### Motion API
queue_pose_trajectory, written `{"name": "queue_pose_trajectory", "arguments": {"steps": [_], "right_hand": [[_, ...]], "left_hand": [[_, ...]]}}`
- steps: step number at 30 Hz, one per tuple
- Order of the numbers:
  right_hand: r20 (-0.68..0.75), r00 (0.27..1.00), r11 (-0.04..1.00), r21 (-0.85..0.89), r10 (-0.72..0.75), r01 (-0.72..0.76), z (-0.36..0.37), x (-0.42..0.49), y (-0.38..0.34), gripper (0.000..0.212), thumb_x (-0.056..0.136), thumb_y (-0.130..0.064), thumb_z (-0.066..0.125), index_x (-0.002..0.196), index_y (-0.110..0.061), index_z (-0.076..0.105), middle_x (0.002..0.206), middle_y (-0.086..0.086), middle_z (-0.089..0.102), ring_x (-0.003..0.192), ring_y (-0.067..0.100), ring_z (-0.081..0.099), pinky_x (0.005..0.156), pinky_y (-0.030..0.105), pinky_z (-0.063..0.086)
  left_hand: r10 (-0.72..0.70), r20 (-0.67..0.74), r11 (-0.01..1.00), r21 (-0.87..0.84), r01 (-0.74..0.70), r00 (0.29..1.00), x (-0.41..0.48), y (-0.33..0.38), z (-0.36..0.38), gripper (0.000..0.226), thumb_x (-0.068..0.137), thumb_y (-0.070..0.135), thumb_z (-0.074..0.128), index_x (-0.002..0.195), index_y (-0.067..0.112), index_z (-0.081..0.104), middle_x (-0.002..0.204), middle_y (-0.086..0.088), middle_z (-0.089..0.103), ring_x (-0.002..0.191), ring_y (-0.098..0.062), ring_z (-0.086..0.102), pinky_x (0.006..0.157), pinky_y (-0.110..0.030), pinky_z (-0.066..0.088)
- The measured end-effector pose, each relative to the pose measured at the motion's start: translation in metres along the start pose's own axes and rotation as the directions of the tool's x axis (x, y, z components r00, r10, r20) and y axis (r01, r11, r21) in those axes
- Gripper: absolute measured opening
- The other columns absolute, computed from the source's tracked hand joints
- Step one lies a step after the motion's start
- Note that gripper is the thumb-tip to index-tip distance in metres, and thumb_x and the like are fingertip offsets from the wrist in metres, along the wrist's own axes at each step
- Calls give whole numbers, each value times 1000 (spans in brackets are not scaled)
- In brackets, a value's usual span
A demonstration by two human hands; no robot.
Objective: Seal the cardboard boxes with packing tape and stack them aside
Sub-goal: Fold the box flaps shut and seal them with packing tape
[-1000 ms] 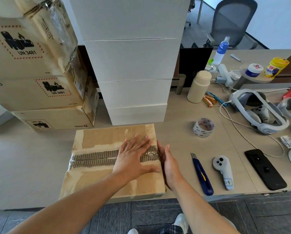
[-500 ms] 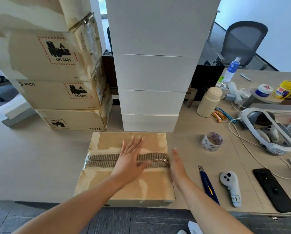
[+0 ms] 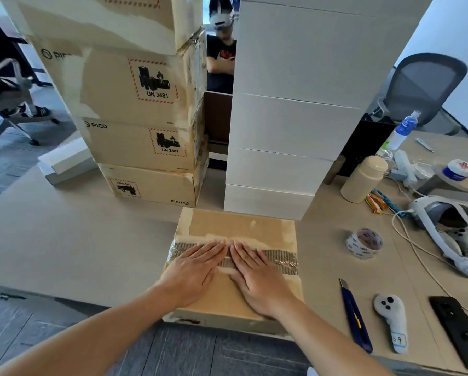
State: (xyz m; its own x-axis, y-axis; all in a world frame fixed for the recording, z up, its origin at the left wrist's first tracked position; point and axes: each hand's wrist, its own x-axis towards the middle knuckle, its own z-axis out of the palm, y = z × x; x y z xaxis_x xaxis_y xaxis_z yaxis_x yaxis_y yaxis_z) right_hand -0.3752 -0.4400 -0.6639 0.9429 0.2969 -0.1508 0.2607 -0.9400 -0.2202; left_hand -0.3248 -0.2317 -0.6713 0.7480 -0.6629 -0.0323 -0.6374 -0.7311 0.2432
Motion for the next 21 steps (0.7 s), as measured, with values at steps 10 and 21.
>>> {"name": "queue_pose_trajectory", "arguments": {"steps": [10,21], "right_hand": [[-144,953,964,62,266,-260,7,-40,32,58,102,-51,8,154,-30,-6,158,-15,-16,145,-1,-15,121,26,-2],[213,740,198,883,639,-425,-7,-44,42,79,73,-56,72,139,-22,43,127,-2,61,104,18,63,79,34,53]], "left_hand": [[-143,-101,990,7,144,985,-17,-17,4,54,100,50,7,153,41,11,159,22,10,149,-1,-6,121,-27,-10],[-550,227,372,-795,479,804,-17,-35,-9,82,70,55,75,140,29,42,112,17,70,102,-3,66,94,-40,55]]}}
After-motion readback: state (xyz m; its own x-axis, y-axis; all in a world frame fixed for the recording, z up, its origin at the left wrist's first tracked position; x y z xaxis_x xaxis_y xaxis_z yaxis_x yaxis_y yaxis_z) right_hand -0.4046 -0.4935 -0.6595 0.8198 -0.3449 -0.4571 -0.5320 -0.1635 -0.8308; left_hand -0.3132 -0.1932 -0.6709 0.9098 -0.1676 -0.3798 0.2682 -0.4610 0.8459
